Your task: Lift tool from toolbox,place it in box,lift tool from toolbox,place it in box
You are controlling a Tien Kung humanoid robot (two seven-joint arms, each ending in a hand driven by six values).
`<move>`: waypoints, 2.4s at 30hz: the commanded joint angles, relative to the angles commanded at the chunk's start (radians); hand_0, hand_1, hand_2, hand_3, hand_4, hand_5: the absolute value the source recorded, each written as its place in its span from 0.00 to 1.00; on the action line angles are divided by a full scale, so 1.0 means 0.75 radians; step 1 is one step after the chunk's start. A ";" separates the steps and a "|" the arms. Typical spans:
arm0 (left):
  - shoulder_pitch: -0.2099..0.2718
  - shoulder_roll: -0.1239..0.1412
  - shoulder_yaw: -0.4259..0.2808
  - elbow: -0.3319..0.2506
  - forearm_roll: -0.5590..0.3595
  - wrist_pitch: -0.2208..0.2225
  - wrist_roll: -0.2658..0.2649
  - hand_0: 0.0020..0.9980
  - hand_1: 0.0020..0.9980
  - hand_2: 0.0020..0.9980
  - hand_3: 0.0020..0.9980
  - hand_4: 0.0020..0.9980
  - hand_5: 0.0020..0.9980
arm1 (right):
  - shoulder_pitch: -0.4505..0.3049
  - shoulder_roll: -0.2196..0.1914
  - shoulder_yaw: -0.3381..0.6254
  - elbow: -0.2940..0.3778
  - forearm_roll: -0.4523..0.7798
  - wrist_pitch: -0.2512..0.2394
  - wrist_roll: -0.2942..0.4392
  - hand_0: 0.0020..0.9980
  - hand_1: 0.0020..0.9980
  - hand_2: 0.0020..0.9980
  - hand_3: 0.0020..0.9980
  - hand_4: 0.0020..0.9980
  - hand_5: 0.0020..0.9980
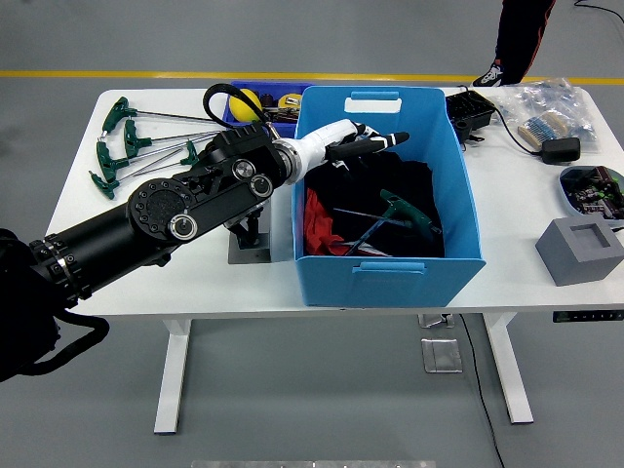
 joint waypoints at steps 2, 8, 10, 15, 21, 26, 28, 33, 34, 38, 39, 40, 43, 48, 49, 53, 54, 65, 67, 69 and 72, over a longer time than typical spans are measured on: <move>0.009 0.005 -0.010 0.001 0.113 0.004 -0.004 0.42 0.62 0.72 0.84 0.89 1.00 | -0.001 0.000 -0.005 0.000 0.011 -0.002 0.002 0.63 0.61 0.70 0.54 0.80 0.58; 0.085 0.068 -0.130 -0.080 0.468 0.096 -0.060 0.46 0.64 0.74 0.81 0.89 1.00 | 0.004 0.001 -0.009 0.000 0.029 -0.004 0.008 0.63 0.61 0.70 0.54 0.80 0.58; 0.125 0.093 -0.192 -0.113 0.572 0.134 -0.090 0.46 0.64 0.74 0.81 0.89 1.00 | 0.006 0.002 -0.003 0.000 0.027 -0.005 0.010 0.63 0.61 0.70 0.54 0.80 0.58; 0.263 0.134 -0.401 -0.222 0.849 0.221 -0.164 0.52 0.65 0.74 0.80 0.88 0.99 | -0.001 0.006 0.029 0.000 0.012 -0.004 0.008 0.63 0.61 0.70 0.54 0.80 0.58; 0.477 0.148 -0.644 -0.390 0.706 0.291 -0.263 0.52 0.65 0.74 0.80 0.85 0.89 | 0.002 0.009 0.055 0.000 0.001 -0.005 0.010 0.62 0.61 0.70 0.54 0.80 0.58; 0.671 0.137 -0.844 -0.490 0.665 0.337 -0.363 0.65 0.70 0.76 0.79 0.84 0.79 | -0.004 0.014 0.099 0.000 -0.032 -0.004 0.007 0.62 0.61 0.70 0.54 0.80 0.58; 0.744 0.137 -0.914 -0.514 0.653 0.353 -0.403 0.65 0.70 0.76 0.79 0.84 0.79 | -0.006 0.016 0.110 0.000 -0.042 -0.004 0.006 0.62 0.61 0.70 0.54 0.80 0.58; 0.893 0.146 -1.047 -0.576 0.587 0.356 -0.488 0.69 0.73 0.78 0.79 0.84 0.75 | -0.015 0.020 0.156 0.000 -0.087 -0.002 -0.002 0.62 0.61 0.70 0.54 0.80 0.58; 0.921 0.149 -1.075 -0.591 0.556 0.349 -0.502 0.69 0.73 0.78 0.79 0.84 0.75 | -0.017 0.021 0.163 0.000 -0.090 -0.002 -0.002 0.62 0.61 0.70 0.54 0.80 0.58; 0.990 0.166 -1.165 -0.636 0.469 0.319 -0.517 0.71 0.73 0.78 0.79 0.84 0.73 | -0.019 0.022 0.178 0.000 -0.101 -0.002 -0.003 0.62 0.61 0.69 0.54 0.79 0.58; 1.013 0.173 -1.195 -0.651 0.435 0.305 -0.515 0.71 0.73 0.78 0.79 0.84 0.73 | -0.020 0.023 0.189 0.000 -0.112 -0.001 -0.005 0.62 0.61 0.69 0.54 0.79 0.58; 1.031 0.179 -1.217 -0.660 0.405 0.294 -0.513 0.71 0.73 0.78 0.79 0.84 0.73 | -0.021 0.024 0.199 0.000 -0.120 -0.001 -0.007 0.62 0.61 0.69 0.54 0.79 0.58; 1.084 0.194 -1.274 -0.668 0.299 0.267 -0.531 0.71 0.73 0.78 0.79 0.84 0.73 | -0.026 0.028 0.221 0.000 -0.138 0.000 -0.012 0.62 0.61 0.69 0.54 0.79 0.58; 1.184 0.195 -1.397 -0.648 0.176 0.243 -0.562 0.73 0.74 0.79 0.79 0.85 0.74 | -0.029 0.032 0.250 0.000 -0.171 0.003 -0.020 0.62 0.61 0.70 0.54 0.79 0.58; 1.205 0.192 -1.420 -0.649 0.182 0.241 -0.566 0.73 0.74 0.79 0.79 0.85 0.74 | -0.030 0.033 0.254 0.000 -0.177 0.003 -0.021 0.62 0.61 0.70 0.54 0.79 0.58; 1.314 0.163 -1.508 -0.660 0.209 0.227 -0.579 0.72 0.72 0.78 0.78 0.86 0.75 | -0.034 0.037 0.271 0.000 -0.191 0.004 -0.025 0.62 0.61 0.70 0.54 0.79 0.58; 1.349 0.151 -1.531 -0.666 0.217 0.223 -0.580 0.72 0.72 0.78 0.78 0.86 0.75 | -0.035 0.037 0.275 0.000 -0.191 0.004 -0.025 0.62 0.61 0.70 0.54 0.79 0.58; 1.377 0.130 -1.581 -0.666 0.220 0.218 -0.605 0.71 0.71 0.77 0.77 0.86 0.77 | -0.035 0.038 0.291 0.000 -0.210 0.006 -0.027 0.62 0.61 0.70 0.54 0.79 0.58; 1.366 0.131 -1.578 -0.668 0.221 0.212 -0.606 0.71 0.71 0.77 0.77 0.86 0.77 | -0.035 0.037 0.287 0.000 -0.205 0.006 -0.025 0.62 0.61 0.70 0.54 0.79 0.58; 1.362 0.130 -1.578 -0.668 0.221 0.209 -0.604 0.71 0.71 0.77 0.77 0.87 0.78 | -0.035 0.037 0.285 0.000 -0.199 0.006 -0.024 0.62 0.61 0.69 0.54 0.79 0.58; 1.365 0.126 -1.580 -0.668 0.219 0.206 -0.602 0.71 0.71 0.77 0.77 0.87 0.78 | -0.036 0.037 0.276 0.000 -0.182 0.005 -0.021 0.62 0.61 0.69 0.54 0.79 0.58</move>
